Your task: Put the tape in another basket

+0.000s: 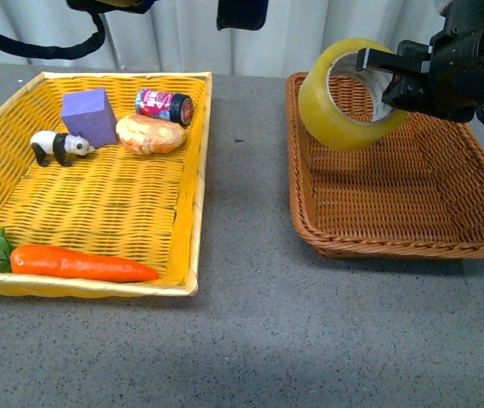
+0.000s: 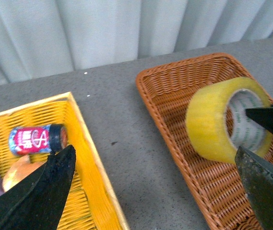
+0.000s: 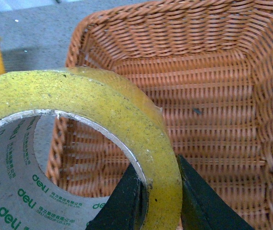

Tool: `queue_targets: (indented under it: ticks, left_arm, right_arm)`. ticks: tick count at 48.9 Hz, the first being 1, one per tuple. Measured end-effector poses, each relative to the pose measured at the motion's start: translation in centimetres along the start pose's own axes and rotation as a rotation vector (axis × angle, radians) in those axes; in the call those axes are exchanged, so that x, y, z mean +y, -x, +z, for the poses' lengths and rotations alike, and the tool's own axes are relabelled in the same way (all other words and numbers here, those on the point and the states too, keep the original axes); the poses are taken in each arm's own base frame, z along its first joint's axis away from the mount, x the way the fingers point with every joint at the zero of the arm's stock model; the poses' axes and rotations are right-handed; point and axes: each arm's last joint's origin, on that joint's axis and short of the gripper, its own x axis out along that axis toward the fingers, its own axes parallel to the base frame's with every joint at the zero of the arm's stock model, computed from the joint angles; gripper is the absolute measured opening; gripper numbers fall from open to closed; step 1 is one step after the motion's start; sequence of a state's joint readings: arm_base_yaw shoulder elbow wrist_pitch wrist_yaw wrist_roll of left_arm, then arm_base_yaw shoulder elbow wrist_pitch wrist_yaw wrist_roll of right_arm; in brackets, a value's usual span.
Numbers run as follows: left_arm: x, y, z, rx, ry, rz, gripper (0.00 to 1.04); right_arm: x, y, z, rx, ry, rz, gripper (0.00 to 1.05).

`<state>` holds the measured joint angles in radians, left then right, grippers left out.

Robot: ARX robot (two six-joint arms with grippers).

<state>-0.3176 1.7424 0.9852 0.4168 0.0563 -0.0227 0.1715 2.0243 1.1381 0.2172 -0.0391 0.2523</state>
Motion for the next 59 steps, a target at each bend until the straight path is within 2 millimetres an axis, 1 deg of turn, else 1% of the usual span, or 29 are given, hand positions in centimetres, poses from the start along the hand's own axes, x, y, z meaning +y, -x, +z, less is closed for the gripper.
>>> queue_targets:
  ticks: [6,14,21,28,29,31,33,37,41,46,48,51,52,53,54,56,59]
  left_arm:
    - [0.9,0.5,-1.2,0.007,0.044,0.086,0.98]
    - [2.2,1.2,-2.8,0.01,0.097,0.188,0.98]
    - [2.8,1.4,-3.2,0.008,0.121,0.235,0.98]
    - [3.0,1.6,-3.3,0.004,0.134,0.271,0.98]
    - [3.1,1.6,-3.3,0.006,0.134,0.283,0.98]
    - [3.2,1.6,-3.3,0.004,0.132,0.33,0.98]
    - [3.5,1.7,-3.1,-0.02,0.138,0.381,0.98]
    - [4.1,2.1,-2.8,-0.058,0.162,0.465,0.98]
    - [4.4,2.6,-2.5,-0.107,0.183,0.525,0.98]
    - [4.9,3.3,-2.7,-0.15,0.221,0.651,0.98]
    - [5.0,3.5,-2.8,-0.16,0.223,0.696,0.98]
    - [5.3,3.7,-2.9,-0.166,0.224,0.734,0.98]
    - [5.5,3.8,-3.1,-0.183,0.215,0.693,0.95]
    - [5.6,4.1,-3.2,-0.229,0.191,0.597,0.9]
    - [5.7,4.4,-3.3,-0.255,0.165,0.537,0.86]
    - [5.6,5.2,-3.8,-0.3,0.125,0.44,0.79]
    - [5.5,6.4,-4.4,-0.33,0.085,0.374,0.7]
  right_arm:
    - [-1.6,-0.8,-0.3,0.044,0.021,-0.064,0.15]
    - [-3.3,-2.3,-1.5,0.124,0.04,-0.121,0.15]
    - [-3.8,-3.3,-2.5,0.183,0.059,-0.128,0.15]
    - [-3.8,-3.5,-2.2,0.186,0.073,-0.111,0.15]
    - [-3.8,-3.5,-2.2,0.186,0.078,-0.109,0.18]
    - [-3.8,-3.4,-2.2,0.18,0.072,-0.092,0.28]
    - [-3.7,-3.1,-2.1,0.165,0.071,-0.078,0.36]
    - [-3.6,-1.8,-1.5,0.11,0.089,-0.056,0.54]
    - [-3.5,0.2,-0.4,0.019,0.118,-0.045,0.72]
    - [-3.4,3.5,0.6,-0.093,0.161,0.011,0.95]
    - [-3.4,4.2,0.7,-0.112,0.175,0.019,0.98]
    - [-3.3,4.9,1.1,-0.135,0.193,0.019,0.95]
    - [-3.3,5.0,1.1,-0.139,0.196,0.018,0.95]
    - [-3.4,5.0,1.2,-0.14,0.199,0.017,0.96]
    - [-3.4,5.0,1.2,-0.142,0.199,0.014,0.96]
    - [-3.6,4.8,0.7,-0.235,0.202,-0.046,0.91]
    - [-3.9,5.2,-0.3,-0.389,0.198,-0.12,0.82]
